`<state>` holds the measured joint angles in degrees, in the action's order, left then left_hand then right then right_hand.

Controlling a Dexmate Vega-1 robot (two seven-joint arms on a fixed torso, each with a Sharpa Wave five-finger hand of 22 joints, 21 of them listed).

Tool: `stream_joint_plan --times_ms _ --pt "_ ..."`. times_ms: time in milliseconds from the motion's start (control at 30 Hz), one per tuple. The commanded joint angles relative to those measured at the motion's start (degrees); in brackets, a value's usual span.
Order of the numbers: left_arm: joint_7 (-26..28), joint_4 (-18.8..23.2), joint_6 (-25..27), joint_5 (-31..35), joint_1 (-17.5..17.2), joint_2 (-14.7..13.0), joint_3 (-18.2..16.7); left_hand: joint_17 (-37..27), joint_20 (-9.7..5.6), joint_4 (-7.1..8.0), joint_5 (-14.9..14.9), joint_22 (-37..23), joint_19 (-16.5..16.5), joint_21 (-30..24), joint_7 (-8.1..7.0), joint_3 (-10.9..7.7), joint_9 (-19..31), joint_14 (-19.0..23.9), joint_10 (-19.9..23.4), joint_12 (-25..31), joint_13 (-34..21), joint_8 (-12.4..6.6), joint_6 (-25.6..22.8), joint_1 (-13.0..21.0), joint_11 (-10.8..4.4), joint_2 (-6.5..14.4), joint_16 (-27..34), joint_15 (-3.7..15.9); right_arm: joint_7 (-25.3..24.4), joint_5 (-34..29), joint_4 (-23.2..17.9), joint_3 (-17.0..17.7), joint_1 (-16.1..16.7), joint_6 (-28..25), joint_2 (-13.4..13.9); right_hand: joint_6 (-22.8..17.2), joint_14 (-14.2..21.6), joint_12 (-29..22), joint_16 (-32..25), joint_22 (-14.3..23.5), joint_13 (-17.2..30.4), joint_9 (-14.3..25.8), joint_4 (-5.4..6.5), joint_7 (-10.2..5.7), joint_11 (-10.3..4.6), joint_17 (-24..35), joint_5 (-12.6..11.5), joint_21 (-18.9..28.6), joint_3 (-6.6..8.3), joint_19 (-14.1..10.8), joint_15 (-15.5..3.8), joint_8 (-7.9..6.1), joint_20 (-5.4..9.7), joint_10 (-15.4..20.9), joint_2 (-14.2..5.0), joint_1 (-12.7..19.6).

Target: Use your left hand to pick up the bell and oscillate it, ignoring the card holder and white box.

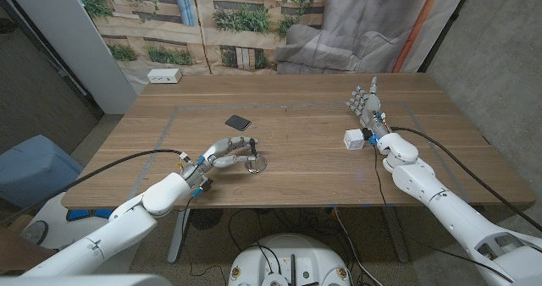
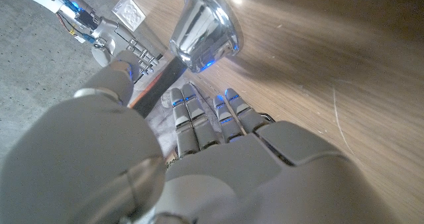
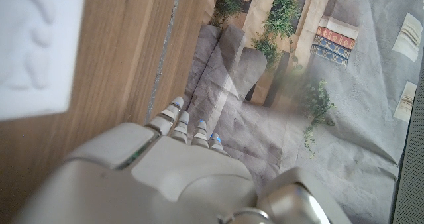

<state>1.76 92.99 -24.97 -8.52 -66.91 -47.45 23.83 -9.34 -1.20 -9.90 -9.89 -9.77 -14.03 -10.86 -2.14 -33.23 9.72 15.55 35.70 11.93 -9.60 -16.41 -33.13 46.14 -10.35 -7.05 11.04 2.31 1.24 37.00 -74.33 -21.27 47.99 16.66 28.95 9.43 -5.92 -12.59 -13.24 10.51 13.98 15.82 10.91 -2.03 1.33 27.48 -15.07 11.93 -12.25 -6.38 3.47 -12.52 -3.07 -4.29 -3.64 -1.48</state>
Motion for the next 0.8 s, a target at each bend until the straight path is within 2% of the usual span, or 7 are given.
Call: stream_joint_plan --times_ms 33,400,533,633,800 --pt "2.7 0.4 0.9 1.0 -0.2 1.3 0.3 -0.1 -0.09 0.03 0.1 -0.1 -1.1 -0.6 0.11 0.85 0.3 1.8 2.4 0.6 -0.2 -0.15 -2.2 1.1 -0.18 0.2 0.3 5.93 0.0 -0.1 0.1 0.0 0.0 0.1 0.0 0.5 -0.4 -0.2 -0.2 0.2 0.3 0.2 -0.07 0.04 0.02 0.2 -0.2 0.4 -0.31 -0.3 0.25 -0.31 -0.05 -0.6 -5.56 0.2" --pt "6.0 0.8 1.3 2.6 -0.8 2.2 -0.1 -0.1 -0.30 0.09 0.1 -0.2 -3.3 -0.9 0.32 2.14 0.4 5.3 7.4 0.4 -0.1 0.26 -7.0 3.0 -0.06 1.5 0.3 7.03 0.2 0.1 0.0 0.0 0.0 0.0 0.0 0.4 -0.4 -0.2 -0.2 0.2 0.3 0.2 -0.07 0.02 0.03 0.2 -0.2 0.4 -0.32 -0.3 0.21 -0.33 -0.06 -0.6 -5.55 0.2" --pt "7.6 0.8 1.4 3.1 -1.2 2.8 -0.4 -0.1 -0.24 0.36 0.1 -0.2 -4.8 -1.1 1.30 2.92 0.3 7.5 11.2 0.5 -0.2 0.64 -10.0 3.7 -0.27 2.7 0.5 6.83 -0.1 0.0 -0.1 0.0 0.0 0.0 0.0 0.4 -0.4 -0.3 -0.2 0.2 0.3 0.2 -0.07 0.06 0.06 0.2 -0.2 0.4 -0.32 -0.3 0.26 -0.32 -0.02 -0.6 -5.55 0.2" --pt "8.0 0.8 1.1 3.2 -1.3 3.0 -0.5 -0.1 -0.30 0.43 0.1 -0.3 -5.6 -1.2 1.05 3.34 0.3 8.6 13.6 0.7 -0.2 0.80 -12.1 3.9 -0.29 3.4 0.5 7.14 -0.1 0.0 -0.1 0.0 0.0 0.0 0.0 0.4 -0.4 -0.3 -0.2 0.2 0.3 0.2 -0.07 0.03 0.10 0.2 -0.2 0.4 -0.31 -0.3 0.23 -0.33 -0.02 -0.5 -5.56 0.2" --pt "8.2 0.9 1.4 3.3 -1.4 3.0 -0.5 -0.1 -0.23 0.46 0.1 -0.3 -6.1 -1.3 1.29 3.59 0.2 9.3 14.7 0.5 -0.2 0.99 -13.4 4.2 -0.56 4.0 0.5 7.30 -0.1 -0.1 0.0 0.0 0.0 0.0 0.0 0.4 -0.4 -0.2 -0.2 0.2 0.3 0.2 -0.07 0.06 0.14 0.2 -0.2 0.4 -0.31 -0.3 0.31 -0.32 -0.02 -0.6 -5.56 0.2"
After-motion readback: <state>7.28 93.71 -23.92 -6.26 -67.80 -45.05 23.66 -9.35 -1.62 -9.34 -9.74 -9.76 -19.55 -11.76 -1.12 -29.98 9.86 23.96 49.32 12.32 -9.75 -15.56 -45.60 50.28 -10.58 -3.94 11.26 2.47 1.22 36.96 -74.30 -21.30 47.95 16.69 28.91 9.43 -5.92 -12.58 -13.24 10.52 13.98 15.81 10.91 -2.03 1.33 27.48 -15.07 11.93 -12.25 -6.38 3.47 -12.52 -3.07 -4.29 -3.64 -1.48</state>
